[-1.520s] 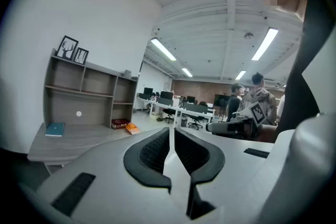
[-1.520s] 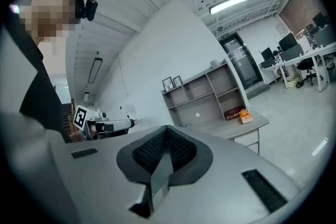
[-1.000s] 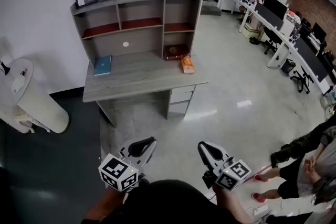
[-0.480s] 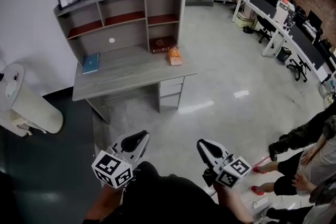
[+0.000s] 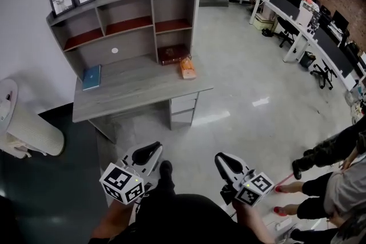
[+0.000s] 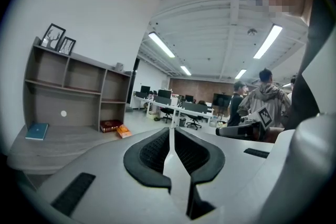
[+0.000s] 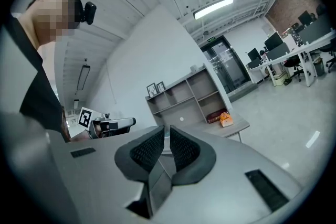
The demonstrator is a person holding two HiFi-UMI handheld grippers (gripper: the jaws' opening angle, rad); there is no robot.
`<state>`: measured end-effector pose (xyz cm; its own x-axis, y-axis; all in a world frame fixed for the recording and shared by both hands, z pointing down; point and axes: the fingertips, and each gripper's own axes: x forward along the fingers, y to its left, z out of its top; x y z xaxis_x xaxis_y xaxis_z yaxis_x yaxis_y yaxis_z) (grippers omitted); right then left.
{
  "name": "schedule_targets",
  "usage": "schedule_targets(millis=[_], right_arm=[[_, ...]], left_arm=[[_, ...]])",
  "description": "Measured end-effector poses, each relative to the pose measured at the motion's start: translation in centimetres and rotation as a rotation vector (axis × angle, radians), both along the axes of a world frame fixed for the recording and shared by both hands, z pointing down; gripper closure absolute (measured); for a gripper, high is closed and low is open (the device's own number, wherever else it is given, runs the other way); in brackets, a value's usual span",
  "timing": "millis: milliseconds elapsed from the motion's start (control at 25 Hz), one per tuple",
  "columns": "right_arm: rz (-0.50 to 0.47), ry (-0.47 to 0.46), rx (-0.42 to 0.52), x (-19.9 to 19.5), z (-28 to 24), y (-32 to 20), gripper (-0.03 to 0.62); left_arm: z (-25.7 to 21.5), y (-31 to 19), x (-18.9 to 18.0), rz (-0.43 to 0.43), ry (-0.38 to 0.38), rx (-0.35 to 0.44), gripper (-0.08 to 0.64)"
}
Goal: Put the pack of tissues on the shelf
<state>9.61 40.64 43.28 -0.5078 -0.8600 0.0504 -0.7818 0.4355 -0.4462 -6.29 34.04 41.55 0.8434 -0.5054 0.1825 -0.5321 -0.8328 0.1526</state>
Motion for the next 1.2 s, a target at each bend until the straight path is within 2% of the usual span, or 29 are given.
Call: schedule_targets(millis=[80, 200, 440, 600, 880, 1200], right_arm=[[0.018, -0.007, -0.001, 0.2, -0.1, -2.5, 0.572], [0.046, 0.034, -0.011, 0.3, 0.3, -6.7, 0.572], [0.042, 0.039, -0.007, -1.2, -0.8, -15.0, 0.572], [0.042, 0.079, -0.016, -2.8, -0.9, -19.6, 0.572], [0.031, 0.081, -0.021, -5.0, -1.2, -25.1, 0.571], [0.049, 0.073, -0.046, -3.3, -0.1, -29.3, 0.571]], left_arm=[[-0.1, -2.7, 0.2, 0.008, 0.003, 0.004, 0.520], [-0.3, -6.8, 0.6, 0.027, 0.006, 0.013, 0.520], [-1.0, -14.5, 0.2, 0.058, 0.013, 0.014, 0.520], [-1.0, -18.6, -1.0, 0.075, 0.017, 0.007, 0.520], [0.0, -23.9, -2.7, 0.084, 0.034, -0.031, 0.520], [0.5, -28.1, -1.1, 0.103, 0.035, -0.052, 0.520]])
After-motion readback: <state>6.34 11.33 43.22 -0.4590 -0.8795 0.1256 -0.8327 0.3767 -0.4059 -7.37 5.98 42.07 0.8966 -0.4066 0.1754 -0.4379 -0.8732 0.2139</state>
